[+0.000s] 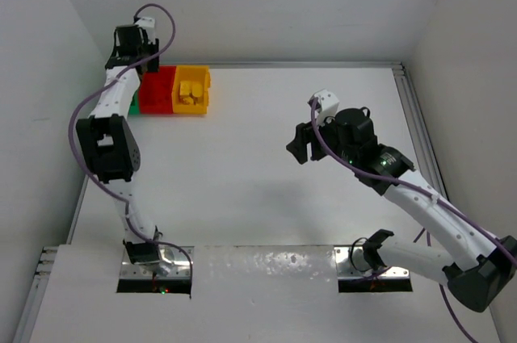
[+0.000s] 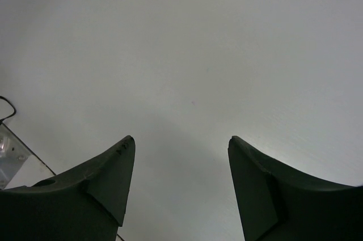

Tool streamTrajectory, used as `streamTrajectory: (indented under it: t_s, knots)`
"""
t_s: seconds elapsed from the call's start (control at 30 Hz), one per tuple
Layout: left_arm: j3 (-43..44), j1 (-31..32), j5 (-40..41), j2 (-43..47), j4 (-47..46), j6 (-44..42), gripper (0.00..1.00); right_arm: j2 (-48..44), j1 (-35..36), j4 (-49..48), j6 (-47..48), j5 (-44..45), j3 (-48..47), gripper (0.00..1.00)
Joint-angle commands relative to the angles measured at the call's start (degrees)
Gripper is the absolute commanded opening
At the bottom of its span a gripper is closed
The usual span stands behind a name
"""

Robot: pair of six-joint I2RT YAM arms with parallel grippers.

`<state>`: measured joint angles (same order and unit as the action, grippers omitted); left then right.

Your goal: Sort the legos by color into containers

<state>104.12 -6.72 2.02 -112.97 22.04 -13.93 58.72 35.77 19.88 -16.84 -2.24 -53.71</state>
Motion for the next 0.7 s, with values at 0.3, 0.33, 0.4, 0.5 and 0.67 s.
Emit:
streamTrajectory:
  t_s: [0.3, 0.33, 0.4, 0.5, 0.67]
  knots:
    - [16.30, 0.13, 8.35, -17.46, 1.60, -3.03, 0.00, -2.73, 0.00, 0.25, -0.74, 2.06, 0.01, 0.66]
    - [15.86, 0.13, 7.22, -17.64, 1.60, -3.12, 0.00, -2.73, 0.00, 0.42, -0.82, 2.06, 0.01, 0.66]
    - [14.63, 0.13, 7.21, -18.60, 1.69, -2.94, 0.00, -2.56, 0.09, 0.51, -0.91, 2.06, 0.10, 0.66]
    - [11.82, 0.13, 8.61, -19.66, 1.86, -3.82, 0.14, -2.64, 0.00, 0.60, -0.91, 2.06, -0.07, 0.66]
    - [10.58, 0.04, 7.39, -18.70, 2.13, -3.91, 0.46, -2.56, 0.00, 1.74, -0.04, 2.06, -1.39, 0.66]
